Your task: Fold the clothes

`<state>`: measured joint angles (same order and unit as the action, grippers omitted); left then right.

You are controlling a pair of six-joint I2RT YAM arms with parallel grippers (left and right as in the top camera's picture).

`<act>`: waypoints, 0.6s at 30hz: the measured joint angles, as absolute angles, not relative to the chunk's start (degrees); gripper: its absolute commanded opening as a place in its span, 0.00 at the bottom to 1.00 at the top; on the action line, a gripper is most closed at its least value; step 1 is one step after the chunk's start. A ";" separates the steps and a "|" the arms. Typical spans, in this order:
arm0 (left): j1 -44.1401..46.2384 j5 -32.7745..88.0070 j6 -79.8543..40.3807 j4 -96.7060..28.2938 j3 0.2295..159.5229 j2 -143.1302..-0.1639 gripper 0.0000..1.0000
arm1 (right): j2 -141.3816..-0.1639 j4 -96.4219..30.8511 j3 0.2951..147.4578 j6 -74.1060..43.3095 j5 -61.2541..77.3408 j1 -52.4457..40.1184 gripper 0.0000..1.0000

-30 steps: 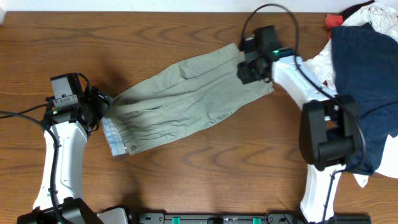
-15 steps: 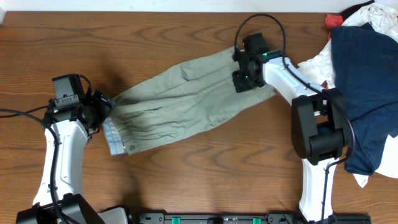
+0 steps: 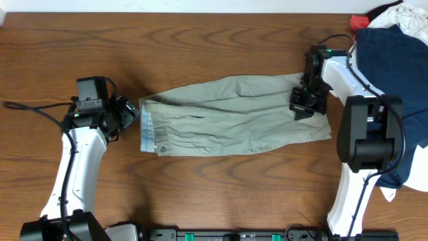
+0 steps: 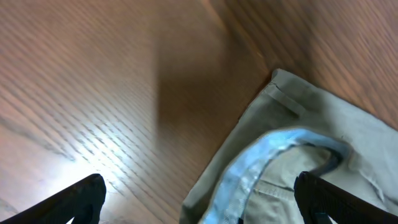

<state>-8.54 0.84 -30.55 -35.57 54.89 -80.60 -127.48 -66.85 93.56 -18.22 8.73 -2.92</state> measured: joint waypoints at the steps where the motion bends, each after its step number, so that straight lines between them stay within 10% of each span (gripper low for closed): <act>1: -7.90 0.69 -30.06 -35.57 54.89 -80.60 0.98 | -127.35 -66.35 93.45 -18.26 8.40 -2.98 0.01; 18: 0.56 -0.25 -24.99 -34.92 54.89 -84.64 0.98 | -126.17 -51.29 94.28 -15.03 5.91 -5.54 0.13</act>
